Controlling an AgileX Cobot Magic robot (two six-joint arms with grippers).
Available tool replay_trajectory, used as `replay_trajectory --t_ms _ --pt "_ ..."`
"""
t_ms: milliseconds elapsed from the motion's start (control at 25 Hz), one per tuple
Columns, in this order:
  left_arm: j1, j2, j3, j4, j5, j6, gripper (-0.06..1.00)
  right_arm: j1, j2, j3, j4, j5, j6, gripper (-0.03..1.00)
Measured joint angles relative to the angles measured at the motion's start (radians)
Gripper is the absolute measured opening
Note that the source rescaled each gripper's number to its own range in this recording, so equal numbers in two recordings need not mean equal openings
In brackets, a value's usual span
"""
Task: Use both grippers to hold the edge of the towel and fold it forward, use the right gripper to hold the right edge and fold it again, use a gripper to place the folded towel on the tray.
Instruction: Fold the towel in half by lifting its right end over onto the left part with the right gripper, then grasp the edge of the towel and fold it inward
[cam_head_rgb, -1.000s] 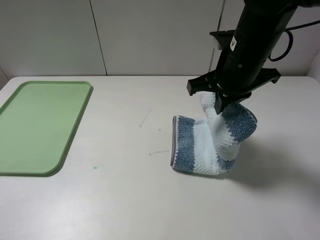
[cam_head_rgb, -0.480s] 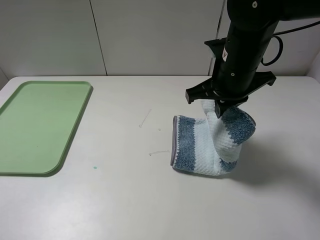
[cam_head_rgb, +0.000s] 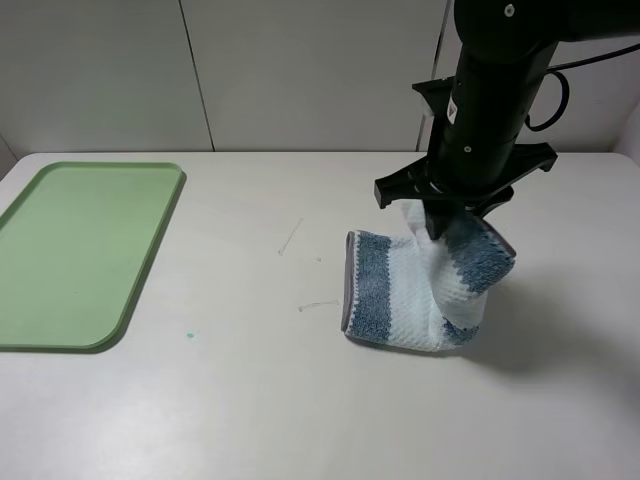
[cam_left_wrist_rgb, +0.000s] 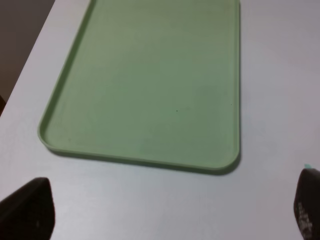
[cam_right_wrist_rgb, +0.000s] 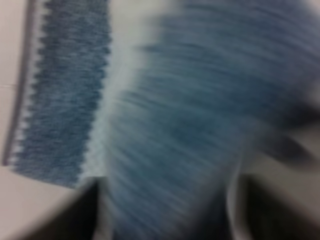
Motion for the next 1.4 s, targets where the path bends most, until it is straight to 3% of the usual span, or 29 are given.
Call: replay_trajectory --t_ms 80,240,760,1160,1400 --pt "0.000 0.000 0.000 0.000 0.000 0.000 0.95 0.000 0.000 0.000 0.025 -0.019 -0.035 0.90" --pt "0.000 0.000 0.000 0.000 0.000 0.000 0.95 0.000 0.000 0.000 0.083 -0.055 -0.087 0.99" --pt "0.000 0.000 0.000 0.000 0.000 0.000 0.95 0.000 -0.067 0.000 0.092 -0.058 -0.113 1.00" --pt "0.000 0.000 0.000 0.000 0.000 0.000 0.95 0.000 -0.266 0.000 0.091 0.149 -0.200 1.00" --pt "0.000 0.000 0.000 0.000 0.000 0.000 0.95 0.000 -0.403 0.014 0.128 0.176 -0.270 1.00"
